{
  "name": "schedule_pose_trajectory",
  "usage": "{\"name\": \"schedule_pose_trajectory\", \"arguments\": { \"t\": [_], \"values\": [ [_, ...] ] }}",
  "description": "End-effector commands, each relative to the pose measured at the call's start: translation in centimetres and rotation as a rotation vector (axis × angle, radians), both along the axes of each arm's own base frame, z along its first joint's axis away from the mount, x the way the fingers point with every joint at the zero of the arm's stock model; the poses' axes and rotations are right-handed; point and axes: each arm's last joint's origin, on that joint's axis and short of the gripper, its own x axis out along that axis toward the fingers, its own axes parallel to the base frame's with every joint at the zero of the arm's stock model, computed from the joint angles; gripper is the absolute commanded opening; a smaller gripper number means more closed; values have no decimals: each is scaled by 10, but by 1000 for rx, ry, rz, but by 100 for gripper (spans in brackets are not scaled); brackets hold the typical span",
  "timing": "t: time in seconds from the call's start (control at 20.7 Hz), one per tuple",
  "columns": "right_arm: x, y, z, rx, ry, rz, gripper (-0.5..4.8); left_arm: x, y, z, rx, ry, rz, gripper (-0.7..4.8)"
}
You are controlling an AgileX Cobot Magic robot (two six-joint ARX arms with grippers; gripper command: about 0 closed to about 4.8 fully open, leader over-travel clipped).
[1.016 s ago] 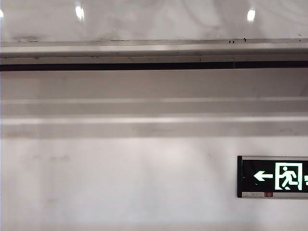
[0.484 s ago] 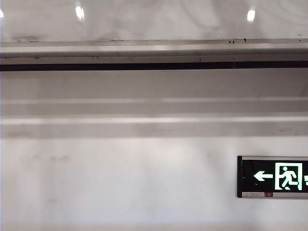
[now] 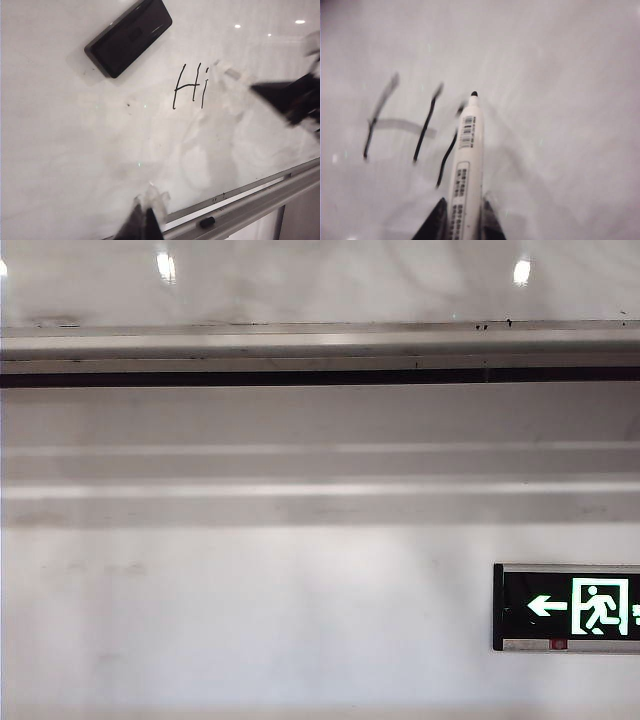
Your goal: Take a marker from the whiteboard tray, write "Hi!" on the whiteboard, and then put the marker back vertically into the whiteboard tray.
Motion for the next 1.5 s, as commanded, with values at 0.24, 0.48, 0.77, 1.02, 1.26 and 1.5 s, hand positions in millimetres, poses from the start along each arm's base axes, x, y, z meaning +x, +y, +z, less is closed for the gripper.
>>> {"name": "schedule_pose_trajectory", "arguments": {
  "t": [0.24,0.48,0.77,1.02,1.26,1.5],
  "values": [
    [-6,-14,10,9,-58,-43,-5,-2,0,3,-4,-20,-9,-6],
    [6,-8,3,-6,-31,-45,-5,-2,0,3,-4,-21,-8,-6],
    [14,-4,-2,-14,-12,-52,-5,-2,0,3,-4,-20,-9,-6],
    [17,-3,-7,-32,28,-67,-4,-2,0,3,-4,-20,-9,-6],
    [18,-3,-15,-73,103,-69,-5,-2,0,3,-4,-19,-9,-6],
    [19,-3,-24,-114,186,-79,-5,-2,0,3,-4,-19,-9,-6]
  ]
}}
